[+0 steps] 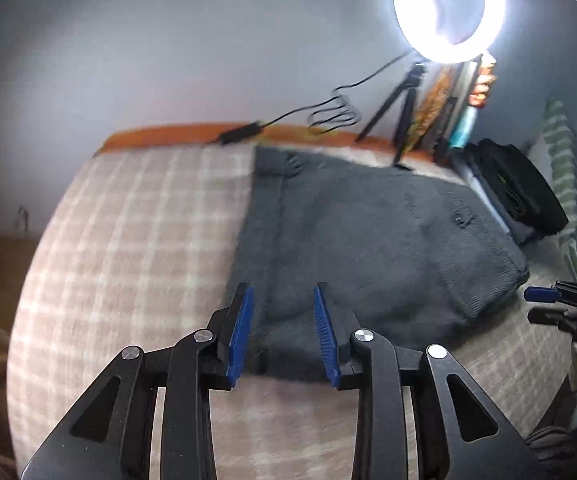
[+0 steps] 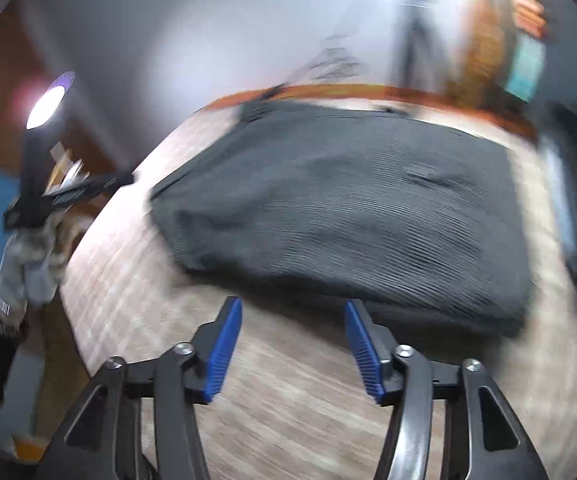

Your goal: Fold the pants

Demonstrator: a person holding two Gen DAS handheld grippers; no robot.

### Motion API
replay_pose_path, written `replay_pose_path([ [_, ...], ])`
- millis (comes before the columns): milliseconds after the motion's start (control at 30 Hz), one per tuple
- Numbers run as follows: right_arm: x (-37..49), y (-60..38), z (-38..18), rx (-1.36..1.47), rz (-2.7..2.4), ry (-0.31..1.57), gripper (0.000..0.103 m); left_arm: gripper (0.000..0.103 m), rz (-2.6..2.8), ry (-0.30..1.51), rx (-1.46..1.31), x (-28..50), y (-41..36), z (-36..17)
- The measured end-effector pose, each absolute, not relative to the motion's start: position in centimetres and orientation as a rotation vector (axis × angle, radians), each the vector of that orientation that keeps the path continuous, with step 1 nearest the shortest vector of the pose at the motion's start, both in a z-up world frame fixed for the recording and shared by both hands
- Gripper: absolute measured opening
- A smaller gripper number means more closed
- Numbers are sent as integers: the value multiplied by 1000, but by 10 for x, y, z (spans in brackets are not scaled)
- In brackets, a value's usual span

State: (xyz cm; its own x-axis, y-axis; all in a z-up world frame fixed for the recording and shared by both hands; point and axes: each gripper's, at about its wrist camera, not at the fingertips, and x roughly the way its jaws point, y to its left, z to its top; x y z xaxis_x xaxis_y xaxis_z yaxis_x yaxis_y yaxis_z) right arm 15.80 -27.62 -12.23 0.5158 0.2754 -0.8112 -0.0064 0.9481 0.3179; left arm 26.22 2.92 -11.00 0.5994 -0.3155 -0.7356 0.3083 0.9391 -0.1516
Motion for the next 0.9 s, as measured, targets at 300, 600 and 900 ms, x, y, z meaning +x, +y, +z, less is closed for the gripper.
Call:
replay_pose_path([
  [300,138,-356,-163,701,54,1000,72,30,-382,863,45,311,-31,-111],
  [600,162,-364,-191,929,35,898,76,30,-290,925,22,375,-42,-144],
  [900,160,-365,-193,978,-75,893,53,39,-164,921,165,391,-46,-186],
])
